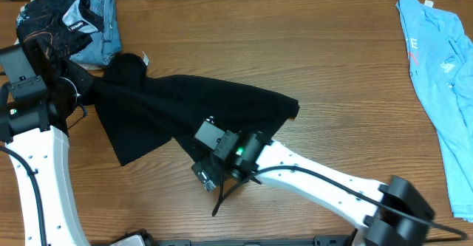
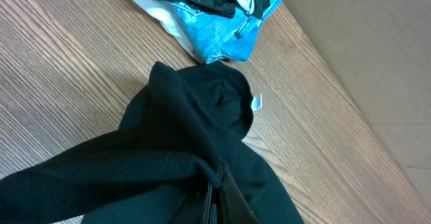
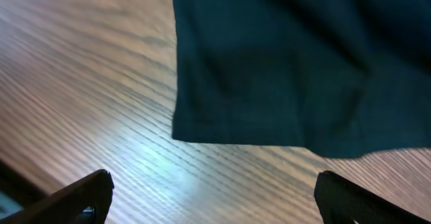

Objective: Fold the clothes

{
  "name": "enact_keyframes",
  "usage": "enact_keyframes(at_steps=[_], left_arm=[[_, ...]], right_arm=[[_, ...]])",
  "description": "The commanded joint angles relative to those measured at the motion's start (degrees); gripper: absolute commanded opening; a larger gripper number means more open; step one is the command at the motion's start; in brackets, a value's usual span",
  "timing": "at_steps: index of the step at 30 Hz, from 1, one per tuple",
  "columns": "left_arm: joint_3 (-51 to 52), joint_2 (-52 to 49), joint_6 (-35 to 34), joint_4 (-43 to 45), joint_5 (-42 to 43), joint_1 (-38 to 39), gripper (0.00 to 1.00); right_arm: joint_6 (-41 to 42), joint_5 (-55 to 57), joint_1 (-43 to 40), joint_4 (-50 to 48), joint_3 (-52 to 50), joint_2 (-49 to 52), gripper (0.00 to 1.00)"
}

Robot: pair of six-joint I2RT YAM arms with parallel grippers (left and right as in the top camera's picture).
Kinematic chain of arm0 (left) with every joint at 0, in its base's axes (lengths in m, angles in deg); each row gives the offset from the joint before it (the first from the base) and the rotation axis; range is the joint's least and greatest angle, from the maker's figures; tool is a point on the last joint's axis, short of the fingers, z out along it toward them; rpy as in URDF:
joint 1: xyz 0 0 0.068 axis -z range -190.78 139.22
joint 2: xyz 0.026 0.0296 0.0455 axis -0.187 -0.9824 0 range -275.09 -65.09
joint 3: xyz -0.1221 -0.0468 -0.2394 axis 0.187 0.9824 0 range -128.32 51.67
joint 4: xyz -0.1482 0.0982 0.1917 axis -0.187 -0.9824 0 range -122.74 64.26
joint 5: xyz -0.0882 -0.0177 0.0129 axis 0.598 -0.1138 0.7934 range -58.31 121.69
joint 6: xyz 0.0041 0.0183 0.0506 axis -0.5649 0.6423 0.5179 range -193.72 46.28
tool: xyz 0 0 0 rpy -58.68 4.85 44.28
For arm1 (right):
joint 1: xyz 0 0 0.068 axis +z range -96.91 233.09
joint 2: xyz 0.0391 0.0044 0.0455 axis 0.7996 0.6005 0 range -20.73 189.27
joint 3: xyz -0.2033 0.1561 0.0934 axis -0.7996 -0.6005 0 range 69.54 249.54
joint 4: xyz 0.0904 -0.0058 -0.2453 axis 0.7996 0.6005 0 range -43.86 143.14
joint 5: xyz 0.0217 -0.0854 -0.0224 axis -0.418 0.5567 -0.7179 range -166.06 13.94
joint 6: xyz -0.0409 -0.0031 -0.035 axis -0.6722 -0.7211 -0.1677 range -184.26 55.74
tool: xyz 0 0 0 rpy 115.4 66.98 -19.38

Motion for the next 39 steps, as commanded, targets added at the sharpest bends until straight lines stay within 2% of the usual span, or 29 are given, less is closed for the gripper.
enact_keyframes(at_steps=[1, 15, 25, 34, 39], left_arm=[[-0.87, -0.31, 0.96, -0.46, 0.39, -0.13, 0.05], [-0.87, -0.31, 0.94, -2.38, 0.42, -0.07, 0.05], [-0.87, -0.31, 0.96, -2.78, 0.68, -0.07, 0.05], [-0.85, -0.31, 1.11, -2.99, 1.92, -0.07, 0.06], [-0.87, -0.31, 1.11, -2.84, 1.92, -0.07, 0.05]], right_arm=[[-7.50, -3.52, 0.07, 0.13, -0.09, 5.62, 0.99], [-15.93, -6.91, 0.07, -0.70, 0.24, 9.01, 1.00], [-20.72, -7.85, 3.06, -2.78, 0.92, 10.12, 1.00], [-21.16, -7.23, 3.06, -0.37, 2.08, 10.71, 1.00], [-22.69, -2.45, 2.16, -1.01, 1.90, 11.04, 1.00]])
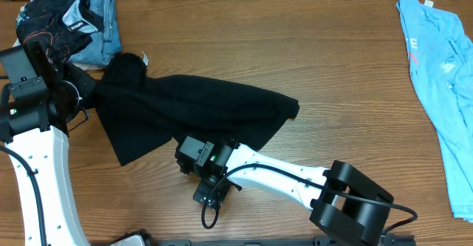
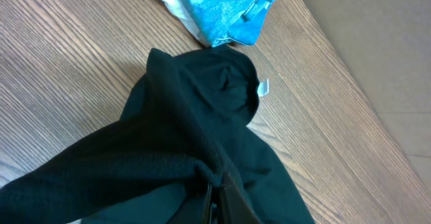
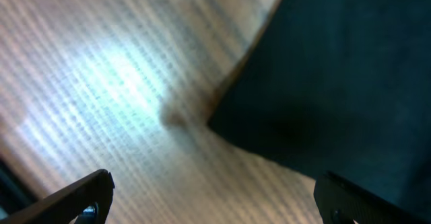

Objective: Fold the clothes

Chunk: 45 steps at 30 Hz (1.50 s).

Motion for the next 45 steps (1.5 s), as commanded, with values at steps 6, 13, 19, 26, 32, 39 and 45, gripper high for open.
enact_keyframes(at_steps=[6, 13, 19, 26, 32, 39, 45], left_arm=[[-0.87, -0.31, 1.09, 0.42, 1.01, -0.07, 0.05], [-0.87, -0.31, 0.92, 1.18, 2.10, 0.52, 0.05], [-0.87, -0.31, 0.92, 1.18, 2.10, 0.68, 0.05], [-0.87, -0.31, 0.94, 1.07, 2.12, 0.68, 0.06], [-0.87, -0.31, 0.92, 1.16, 2.16, 0.68, 0.06], [-0.87, -0.31, 0.92, 1.18, 2.43, 0.68, 0.06], [-0.87, -0.31, 0.92, 1.14, 2.47, 0.68, 0.05]], right_arm=[[-5.53, -2.47, -2.32, -1.97, 1.33, 0.81, 1.00], [-5.75, -2.38, -2.25, -4.55, 1.33, 3.41, 1.00], [-5.81, -1.77, -2.25, -4.15, 1.33, 5.27, 0.94], [-5.49, -1.27, -2.27, -4.85, 1.33, 5.27, 0.88], [-3.96, 3.87, -2.32, -6.25, 1.22, 5.35, 0.83], [-3.45, 6.29, -2.36, -7.43, 0.20, 6.73, 0.81], [1.31, 9.31, -2.36, -7.45, 0.22, 6.78, 0.69]])
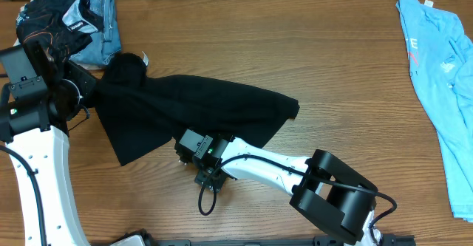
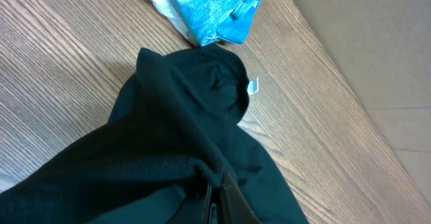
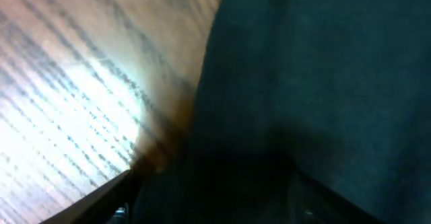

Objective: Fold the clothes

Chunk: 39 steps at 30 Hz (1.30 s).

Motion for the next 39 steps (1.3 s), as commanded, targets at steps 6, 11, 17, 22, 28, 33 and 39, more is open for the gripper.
enact_keyframes(at_steps=[6, 11, 17, 22, 28, 33, 39], left_arm=[[-0.92, -0.15, 1.01, -0.11, 0.98, 0.55, 0.04], [-1.95, 1.44, 4.20, -1.18, 6.12, 0.74, 0.04], [-7.96, 7.30, 5.55, -7.17, 1.03, 3.17, 0.04], [-13.05, 10.69, 5.51, -12.04, 0.07, 3.54, 0.04], [-18.82, 13.73, 5.57, -15.63, -1.44, 3.54, 0.04], [-23.02, 15.39, 5.40, -17.70, -1.44, 3.54, 0.04], [-28.04, 17.14, 5.42, -20.70, -1.27, 3.54, 0.04]], right_arm=[[10.32, 7.06, -0.13, 0.55, 0.33, 1.16, 0.15], [20.48, 13.92, -0.20, 4.31, 3.65, -0.55, 0.04], [33.14, 16.70, -2.38, 12.55, 9.57, -9.77, 0.04], [40.39, 19.39, -5.92, 19.15, 10.49, -19.41, 0.04], [51.93, 25.77, -8.33, 30.53, 10.49, -30.36, 0.04], [58.86, 27.28, -8.31, 36.85, 10.49, -39.04, 0.04], [62.66, 32.24, -8.33, 39.58, 10.80, -50.47, 0.04]])
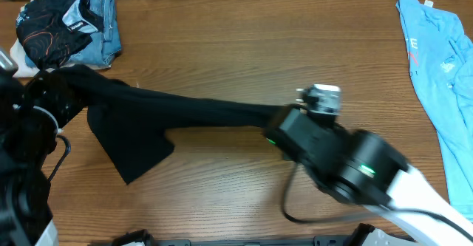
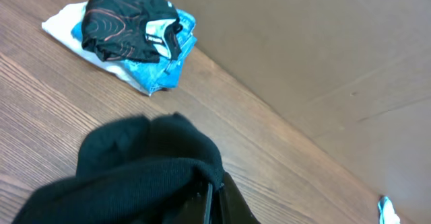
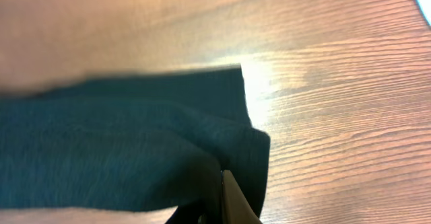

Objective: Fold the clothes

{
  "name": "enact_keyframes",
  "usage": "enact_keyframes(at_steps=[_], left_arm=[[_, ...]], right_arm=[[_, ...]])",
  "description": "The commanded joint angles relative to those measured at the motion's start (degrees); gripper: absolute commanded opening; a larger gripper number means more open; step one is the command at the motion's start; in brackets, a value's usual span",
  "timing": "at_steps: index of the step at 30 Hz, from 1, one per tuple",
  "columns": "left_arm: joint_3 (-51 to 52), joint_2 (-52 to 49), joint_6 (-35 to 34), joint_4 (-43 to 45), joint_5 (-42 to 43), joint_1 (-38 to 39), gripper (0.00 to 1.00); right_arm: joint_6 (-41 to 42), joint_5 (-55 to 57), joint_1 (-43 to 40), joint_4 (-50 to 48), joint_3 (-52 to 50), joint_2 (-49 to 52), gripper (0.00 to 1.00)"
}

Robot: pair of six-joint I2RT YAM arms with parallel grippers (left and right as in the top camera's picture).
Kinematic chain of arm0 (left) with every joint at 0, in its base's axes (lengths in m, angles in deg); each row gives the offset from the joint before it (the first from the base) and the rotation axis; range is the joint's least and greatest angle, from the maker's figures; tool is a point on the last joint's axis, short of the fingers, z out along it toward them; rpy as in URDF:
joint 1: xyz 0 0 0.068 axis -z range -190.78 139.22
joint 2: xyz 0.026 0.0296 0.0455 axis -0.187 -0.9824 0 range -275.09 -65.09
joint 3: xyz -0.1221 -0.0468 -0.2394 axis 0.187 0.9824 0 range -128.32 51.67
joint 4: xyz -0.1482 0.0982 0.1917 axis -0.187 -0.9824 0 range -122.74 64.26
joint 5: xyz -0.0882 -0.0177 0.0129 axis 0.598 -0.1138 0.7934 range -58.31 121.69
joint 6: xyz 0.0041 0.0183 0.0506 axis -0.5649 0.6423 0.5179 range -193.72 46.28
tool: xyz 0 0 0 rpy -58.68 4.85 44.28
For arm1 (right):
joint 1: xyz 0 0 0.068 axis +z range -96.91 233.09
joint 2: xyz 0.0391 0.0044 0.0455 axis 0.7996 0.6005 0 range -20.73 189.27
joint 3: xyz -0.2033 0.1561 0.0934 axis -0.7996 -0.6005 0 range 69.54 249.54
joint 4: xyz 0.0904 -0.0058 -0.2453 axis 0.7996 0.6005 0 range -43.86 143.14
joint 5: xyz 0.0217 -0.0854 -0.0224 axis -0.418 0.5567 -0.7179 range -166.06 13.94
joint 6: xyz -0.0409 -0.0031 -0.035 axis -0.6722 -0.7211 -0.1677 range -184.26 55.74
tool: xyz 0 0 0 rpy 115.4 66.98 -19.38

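Note:
A black garment point(image 1: 192, 109) is stretched as a long band between my two grippers, with one flap point(image 1: 129, 146) hanging down at the left. My left gripper point(image 2: 214, 200) is shut on a bunched end of it, raised over the table's left side. My right gripper point(image 3: 225, 200) is shut on the other end of the black cloth point(image 3: 135, 143), near the middle of the table. The overhead view shows the right wrist point(image 1: 347, 157) just right of that end.
A pile of clothes point(image 1: 70, 21), with jeans under a black patterned piece, lies at the back left corner; the left wrist view shows it too point(image 2: 135, 32). A light blue T-shirt point(image 1: 436, 61) lies spread along the right edge. The table's back edge meets a brown wall.
My right gripper was open at the garment's front hem; now it is shut on the cloth and stands further right. Both grippers are higher, and the garment is pulled into a band.
The black garment lay spread on the table, my left gripper shut on its bunched left end throughout. My right gripper stood open over the front hem, then closer to its edge, then right at the cloth. Now it grips that cloth and the garment hangs stretched between both.

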Motion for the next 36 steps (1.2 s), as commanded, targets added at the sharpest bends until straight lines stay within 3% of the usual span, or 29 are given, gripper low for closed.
enact_keyframes(at_steps=[1, 11, 18, 27, 36], left_arm=[[-4.87, 2.01, 0.92, -1.20, -1.09, 0.15, 0.04], [-19.12, 2.62, 1.14, -8.07, -1.07, 0.15, 0.04], [-22.25, 1.57, 0.57, -3.89, -2.99, 0.15, 0.04], [-22.25, -13.68, 0.50, -2.49, -11.56, 0.15, 0.04], [-22.27, -23.52, 0.42, -3.28, -17.07, 0.15, 0.04]], right_arm=[[4.42, 5.92, -0.09, 0.31, 1.62, -7.54, 0.04], [-0.50, 8.87, -0.07, 0.24, 15.56, -13.53, 0.04], [-0.79, 18.05, -0.09, -1.03, 24.59, -13.20, 0.04], [3.17, 32.74, -0.35, -0.46, 24.55, -11.76, 0.04], [3.04, 30.91, -8.92, 1.09, 24.50, -9.53, 0.04]])
